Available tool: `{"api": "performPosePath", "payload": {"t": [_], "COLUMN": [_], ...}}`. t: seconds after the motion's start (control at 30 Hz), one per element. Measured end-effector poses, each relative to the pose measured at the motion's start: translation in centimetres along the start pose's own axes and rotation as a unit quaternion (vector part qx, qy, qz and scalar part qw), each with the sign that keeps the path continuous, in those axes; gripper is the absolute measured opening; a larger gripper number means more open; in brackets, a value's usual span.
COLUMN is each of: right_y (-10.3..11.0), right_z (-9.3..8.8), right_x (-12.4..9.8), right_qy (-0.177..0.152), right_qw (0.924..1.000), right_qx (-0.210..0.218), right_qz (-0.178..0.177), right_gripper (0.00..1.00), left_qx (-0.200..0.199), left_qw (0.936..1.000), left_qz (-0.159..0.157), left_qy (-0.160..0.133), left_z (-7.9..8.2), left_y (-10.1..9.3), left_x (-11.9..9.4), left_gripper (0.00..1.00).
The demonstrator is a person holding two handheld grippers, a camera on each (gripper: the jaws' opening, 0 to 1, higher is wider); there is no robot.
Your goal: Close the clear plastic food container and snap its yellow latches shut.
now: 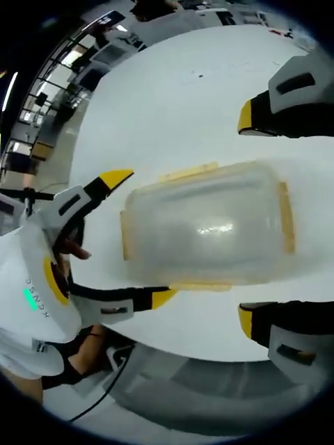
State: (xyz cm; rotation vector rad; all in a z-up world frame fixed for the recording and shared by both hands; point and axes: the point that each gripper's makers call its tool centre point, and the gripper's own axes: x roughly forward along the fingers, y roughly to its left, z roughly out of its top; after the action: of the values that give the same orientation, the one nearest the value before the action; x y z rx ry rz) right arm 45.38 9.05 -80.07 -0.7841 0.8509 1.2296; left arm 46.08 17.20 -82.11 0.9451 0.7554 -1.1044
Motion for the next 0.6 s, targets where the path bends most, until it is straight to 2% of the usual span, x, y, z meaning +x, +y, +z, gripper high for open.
{"api": "performPosePath", "payload": {"t": [0.23, 0.43, 0.6], "right_y": [0.4, 0.5, 0.8], "right_z": [-0.2, -0.7, -1.0], "right_x": [-0.4, -0.9, -1.2], "right_qy": [-0.006, -0.016, -0.032], "right_qw": [0.9999, 0.9992, 0.9978], "right_qx": [0.009, 0.025, 0.043], "right_qz": [-0.009, -0.027, -0.039], "right_gripper": [1.00, 1.00, 1.00], "left_qx": [-0.009, -0.033, -0.069], "left_qw": [0.9999, 0.9991, 0.9968], "left_qz": [0.008, 0.016, 0.024], "left_qy": [-0.010, -0.020, -0.033], "left_z": [0.1, -0.1, -0.4], "left_y": [-0.3, -0.3, -0.4], "left_x": [-0.4, -0.8, -1.2], "left_gripper": [0.99, 0.99, 0.99]}}
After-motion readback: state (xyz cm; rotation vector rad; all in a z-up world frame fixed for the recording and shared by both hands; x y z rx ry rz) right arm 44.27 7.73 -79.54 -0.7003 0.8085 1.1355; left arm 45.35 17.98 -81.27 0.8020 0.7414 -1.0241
